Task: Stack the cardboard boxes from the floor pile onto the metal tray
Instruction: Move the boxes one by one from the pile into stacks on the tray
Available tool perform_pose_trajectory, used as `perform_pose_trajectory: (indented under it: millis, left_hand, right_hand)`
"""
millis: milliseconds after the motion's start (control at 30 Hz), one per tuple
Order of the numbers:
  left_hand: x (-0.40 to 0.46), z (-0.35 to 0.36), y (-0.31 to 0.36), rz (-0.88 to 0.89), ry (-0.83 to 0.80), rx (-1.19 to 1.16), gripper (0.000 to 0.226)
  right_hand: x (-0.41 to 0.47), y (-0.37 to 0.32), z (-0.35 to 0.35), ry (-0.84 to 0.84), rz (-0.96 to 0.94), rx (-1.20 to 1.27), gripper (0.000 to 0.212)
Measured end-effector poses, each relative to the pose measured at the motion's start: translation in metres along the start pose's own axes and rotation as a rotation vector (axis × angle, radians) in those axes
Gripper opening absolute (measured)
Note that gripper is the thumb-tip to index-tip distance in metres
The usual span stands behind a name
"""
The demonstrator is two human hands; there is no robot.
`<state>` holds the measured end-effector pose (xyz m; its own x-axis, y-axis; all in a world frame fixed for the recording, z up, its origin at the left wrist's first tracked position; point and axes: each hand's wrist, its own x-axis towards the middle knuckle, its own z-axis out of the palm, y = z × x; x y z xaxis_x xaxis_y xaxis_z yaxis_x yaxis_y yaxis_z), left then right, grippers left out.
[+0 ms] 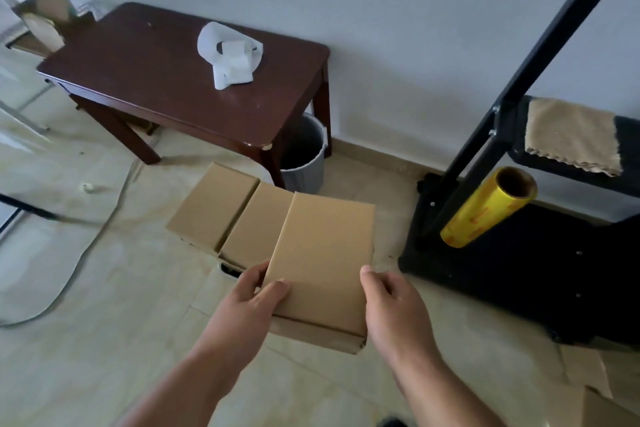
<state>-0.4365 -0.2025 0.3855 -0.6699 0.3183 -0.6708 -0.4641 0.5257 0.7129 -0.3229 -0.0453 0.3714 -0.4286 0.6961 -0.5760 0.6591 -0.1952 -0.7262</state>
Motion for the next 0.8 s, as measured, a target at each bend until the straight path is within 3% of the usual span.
perform_pose_trajectory:
  millis: [233, 467, 800]
  left_hand:
    - [0.055, -0.072, 0.032, 0.089, 0.132, 0.007, 0.027]
    - [0.112, -0.148, 0.055, 0.132, 0.154, 0.107, 0.047]
    - [0.174, -0.241, 0.066, 0.133, 0.108, 0.161, 0.040]
  right_hand:
    - [0.008, -0.060, 0.065, -0.034, -0.149, 0.008, 0.024]
    - [0.017, -0.103, 0.151, -0.049, -0.142, -0.017, 0.032]
    - [0.013, -0.131, 0.258, -0.073, -0.169, -0.039, 0.042]
